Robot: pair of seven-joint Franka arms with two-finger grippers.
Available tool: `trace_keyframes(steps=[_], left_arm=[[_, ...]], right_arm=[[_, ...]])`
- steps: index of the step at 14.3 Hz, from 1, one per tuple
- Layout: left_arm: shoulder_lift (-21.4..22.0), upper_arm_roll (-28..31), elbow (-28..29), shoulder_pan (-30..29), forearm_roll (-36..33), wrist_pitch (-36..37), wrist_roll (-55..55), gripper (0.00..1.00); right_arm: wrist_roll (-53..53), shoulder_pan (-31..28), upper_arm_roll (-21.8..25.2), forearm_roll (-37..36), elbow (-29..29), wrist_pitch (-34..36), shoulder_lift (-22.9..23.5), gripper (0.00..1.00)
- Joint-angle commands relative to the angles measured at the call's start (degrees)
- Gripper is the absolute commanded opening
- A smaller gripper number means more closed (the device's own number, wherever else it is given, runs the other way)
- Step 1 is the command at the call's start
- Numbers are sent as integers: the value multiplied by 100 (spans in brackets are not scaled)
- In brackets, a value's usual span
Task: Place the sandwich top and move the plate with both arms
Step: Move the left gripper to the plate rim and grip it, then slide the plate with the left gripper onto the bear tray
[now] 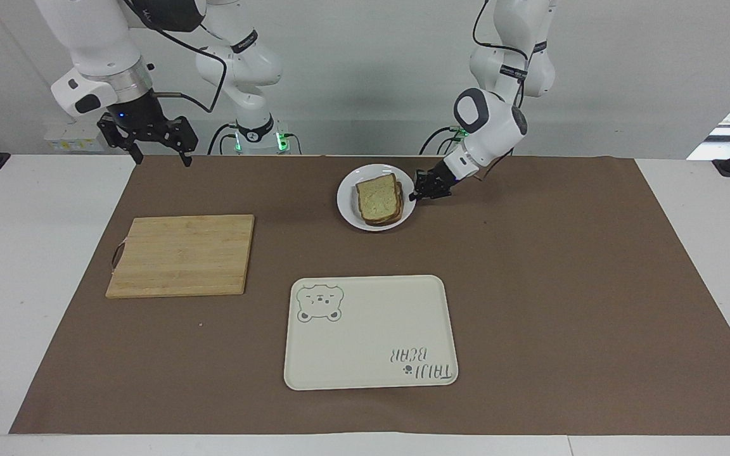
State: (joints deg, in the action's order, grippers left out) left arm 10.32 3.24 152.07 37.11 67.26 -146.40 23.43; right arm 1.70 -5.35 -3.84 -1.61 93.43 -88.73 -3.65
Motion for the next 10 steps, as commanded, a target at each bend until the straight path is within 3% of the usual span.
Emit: trace_keyframes(steps=[1, 4, 10], left_arm=[[-100, 10, -186, -431, 383, 259, 441, 0], [-74, 10, -230, -914, 1287, 786, 1739, 0], [-292, 10, -808, -2329, 1843, 2395, 2631, 0]], right_arm=[[-65, 8, 15, 20, -36, 66, 22, 100], [-65, 8, 15, 20, -36, 66, 13, 100], [-65, 8, 15, 20, -36, 66, 22, 100]])
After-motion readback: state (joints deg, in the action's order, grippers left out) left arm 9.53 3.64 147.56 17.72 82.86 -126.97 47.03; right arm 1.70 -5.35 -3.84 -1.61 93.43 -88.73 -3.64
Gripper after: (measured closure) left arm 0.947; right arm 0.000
